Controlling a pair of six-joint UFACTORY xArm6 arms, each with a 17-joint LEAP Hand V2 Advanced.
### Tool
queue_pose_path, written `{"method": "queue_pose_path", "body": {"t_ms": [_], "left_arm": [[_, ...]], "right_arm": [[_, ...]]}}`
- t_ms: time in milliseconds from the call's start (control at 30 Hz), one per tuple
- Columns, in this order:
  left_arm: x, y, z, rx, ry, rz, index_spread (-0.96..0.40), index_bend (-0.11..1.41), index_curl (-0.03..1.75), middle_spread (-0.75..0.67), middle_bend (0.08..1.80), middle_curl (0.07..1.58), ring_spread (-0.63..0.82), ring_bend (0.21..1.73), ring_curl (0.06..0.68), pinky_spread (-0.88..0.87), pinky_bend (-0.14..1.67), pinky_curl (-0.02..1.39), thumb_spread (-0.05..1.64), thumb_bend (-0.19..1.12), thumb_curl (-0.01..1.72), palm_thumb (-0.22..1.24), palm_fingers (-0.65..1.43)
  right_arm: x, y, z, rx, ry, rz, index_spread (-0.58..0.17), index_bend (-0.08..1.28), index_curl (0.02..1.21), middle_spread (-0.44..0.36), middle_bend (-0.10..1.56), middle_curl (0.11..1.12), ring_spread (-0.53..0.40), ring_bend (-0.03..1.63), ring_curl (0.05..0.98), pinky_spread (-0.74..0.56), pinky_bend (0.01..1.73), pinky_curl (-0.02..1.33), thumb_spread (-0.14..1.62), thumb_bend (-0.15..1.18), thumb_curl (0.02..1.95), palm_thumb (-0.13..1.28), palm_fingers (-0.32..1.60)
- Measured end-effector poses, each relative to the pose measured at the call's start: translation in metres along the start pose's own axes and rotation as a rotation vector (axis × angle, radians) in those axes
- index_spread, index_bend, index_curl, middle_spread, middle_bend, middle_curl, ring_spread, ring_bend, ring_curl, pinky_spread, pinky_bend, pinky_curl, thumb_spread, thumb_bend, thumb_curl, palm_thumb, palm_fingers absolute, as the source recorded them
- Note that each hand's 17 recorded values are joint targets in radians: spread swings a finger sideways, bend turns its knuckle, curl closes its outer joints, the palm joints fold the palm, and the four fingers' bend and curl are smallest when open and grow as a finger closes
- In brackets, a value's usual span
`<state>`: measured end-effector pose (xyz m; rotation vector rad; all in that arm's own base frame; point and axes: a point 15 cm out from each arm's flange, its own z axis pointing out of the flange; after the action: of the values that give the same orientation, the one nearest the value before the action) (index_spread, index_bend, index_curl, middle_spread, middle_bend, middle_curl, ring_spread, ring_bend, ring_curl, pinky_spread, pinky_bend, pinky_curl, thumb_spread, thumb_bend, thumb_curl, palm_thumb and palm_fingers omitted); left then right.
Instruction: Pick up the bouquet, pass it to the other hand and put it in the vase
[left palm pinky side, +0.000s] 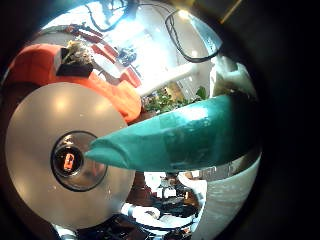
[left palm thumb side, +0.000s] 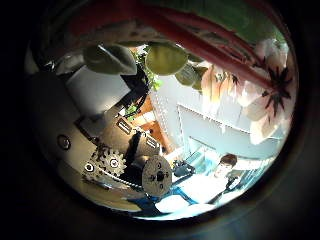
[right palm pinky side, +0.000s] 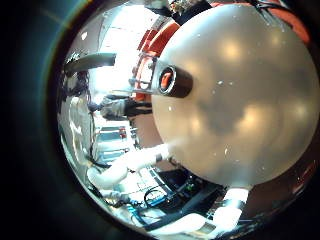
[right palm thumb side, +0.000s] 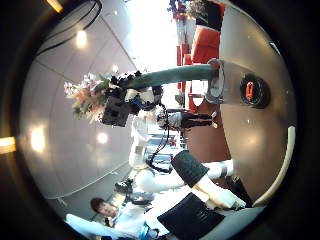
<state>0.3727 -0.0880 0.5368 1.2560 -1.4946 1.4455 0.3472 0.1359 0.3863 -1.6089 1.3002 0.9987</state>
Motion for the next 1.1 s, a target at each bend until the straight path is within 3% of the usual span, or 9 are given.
{"method": "queue_pose_path", "body": {"t_ms": [600, 767, 800, 833, 867, 900, 933, 1000, 1100], "left_arm": [[-0.019, 0.008, 0.011, -0.026, -0.027, -0.036, -0.74, 0.64, 1.26, -0.43, 1.28, 0.79, -0.39, 1.46, 0.507, -0.57, 1.19, 0.78, 1.09, 0.0, 0.91, 1.03, 1.14], [-0.031, 0.014, 0.014, -0.055, -0.066, -0.054, -0.74, 0.58, 1.27, -0.43, 1.25, 0.79, -0.4, 1.44, 0.5, -0.58, 1.18, 0.77, 1.05, -0.04, 0.88, 0.95, 1.07], [-0.035, 0.017, 0.013, -0.064, -0.082, -0.06, -0.74, 0.57, 1.27, -0.43, 1.24, 0.79, -0.41, 1.4, 0.495, -0.58, 1.15, 0.77, 1.03, -0.05, 0.86, 0.9, 1.0], [-0.04, 0.02, 0.013, -0.076, -0.102, -0.066, -0.73, 0.56, 1.26, -0.42, 1.23, 0.79, -0.42, 1.32, 0.478, -0.58, 0.99, 0.73, 1.01, -0.1, 0.82, 0.8, 0.69], [-0.047, 0.023, 0.012, -0.088, -0.124, -0.073, -0.7, 0.59, 1.25, -0.38, 1.19, 0.81, -0.33, 1.21, 0.5, -0.42, 0.76, 0.75, 0.99, -0.12, 0.78, 0.69, 0.12], [-0.055, 0.029, 0.012, -0.107, -0.147, -0.083, -0.66, 0.58, 1.23, -0.3, 1.08, 0.8, -0.22, 1.15, 0.505, -0.26, 0.66, 0.75, 0.98, -0.11, 0.74, 0.61, -0.1], [-0.063, 0.033, 0.012, -0.121, -0.161, -0.092, -0.54, 0.37, 1.17, -0.09, 0.78, 0.69, -0.02, 1.07, 0.427, -0.08, 0.62, 0.69, 0.97, -0.15, 0.69, 0.46, -0.44], [-0.079, 0.035, 0.01, -0.128, -0.162, -0.107, -0.38, 0.15, 1.08, 0.13, 0.57, 0.56, 0.19, 0.94, 0.316, 0.15, 0.52, 0.55, 0.95, -0.12, 0.61, 0.31, -0.43], [-0.094, 0.03, 0.001, -0.094, -0.13, -0.143, -0.15, 0.05, 0.93, 0.37, 0.39, 0.43, 0.4, 0.81, 0.242, 0.37, 0.42, 0.46, 0.93, -0.08, 0.52, 0.19, -0.36]], "right_arm": [[0.001, 0.0, 0.0, -0.003, -0.003, -0.004, -0.319, 0.14, 0.2, 0.177, 0.18, 0.26, 0.238, 0.37, 0.261, 0.45, 0.54, 0.33, 1.04, -0.02, 0.44, 0.6, -0.05], [0.001, 0.0, 0.0, -0.002, -0.004, -0.006, -0.317, 0.14, 0.2, 0.177, 0.18, 0.26, 0.236, 0.38, 0.262, 0.45, 0.54, 0.33, 1.04, -0.02, 0.44, 0.6, -0.05], [0.0, 0.0, 0.001, -0.003, -0.004, -0.007, -0.317, 0.14, 0.2, 0.177, 0.18, 0.27, 0.236, 0.38, 0.261, 0.45, 0.54, 0.33, 1.04, -0.03, 0.44, 0.6, -0.04], [0.0, 0.0, 0.001, -0.003, -0.004, -0.007, -0.313, 0.14, 0.21, 0.177, 0.18, 0.27, 0.237, 0.38, 0.263, 0.45, 0.54, 0.33, 1.03, -0.02, 0.44, 0.6, -0.04], [0.0, 0.0, 0.001, -0.003, -0.003, -0.007, -0.312, 0.14, 0.21, 0.177, 0.18, 0.27, 0.237, 0.38, 0.263, 0.45, 0.54, 0.33, 1.04, -0.02, 0.44, 0.61, -0.04], [0.0, 0.0, 0.001, -0.002, -0.003, -0.009, -0.312, 0.14, 0.21, 0.177, 0.18, 0.27, 0.237, 0.38, 0.263, 0.45, 0.54, 0.33, 1.04, -0.02, 0.44, 0.61, -0.04], [-0.001, 0.0, 0.001, -0.002, -0.002, -0.01, -0.311, 0.15, 0.21, 0.177, 0.18, 0.27, 0.237, 0.38, 0.262, 0.45, 0.54, 0.32, 1.04, -0.02, 0.44, 0.61, -0.03], [-0.001, 0.001, 0.001, -0.003, -0.003, -0.01, -0.31, 0.15, 0.22, 0.177, 0.18, 0.27, 0.237, 0.38, 0.262, 0.45, 0.54, 0.32, 1.04, -0.02, 0.44, 0.61, -0.03], [-0.001, 0.001, 0.001, -0.003, -0.003, -0.01, -0.306, 0.16, 0.23, 0.177, 0.18, 0.27, 0.237, 0.38, 0.261, 0.45, 0.53, 0.32, 1.04, -0.02, 0.44, 0.62, -0.02]]}}
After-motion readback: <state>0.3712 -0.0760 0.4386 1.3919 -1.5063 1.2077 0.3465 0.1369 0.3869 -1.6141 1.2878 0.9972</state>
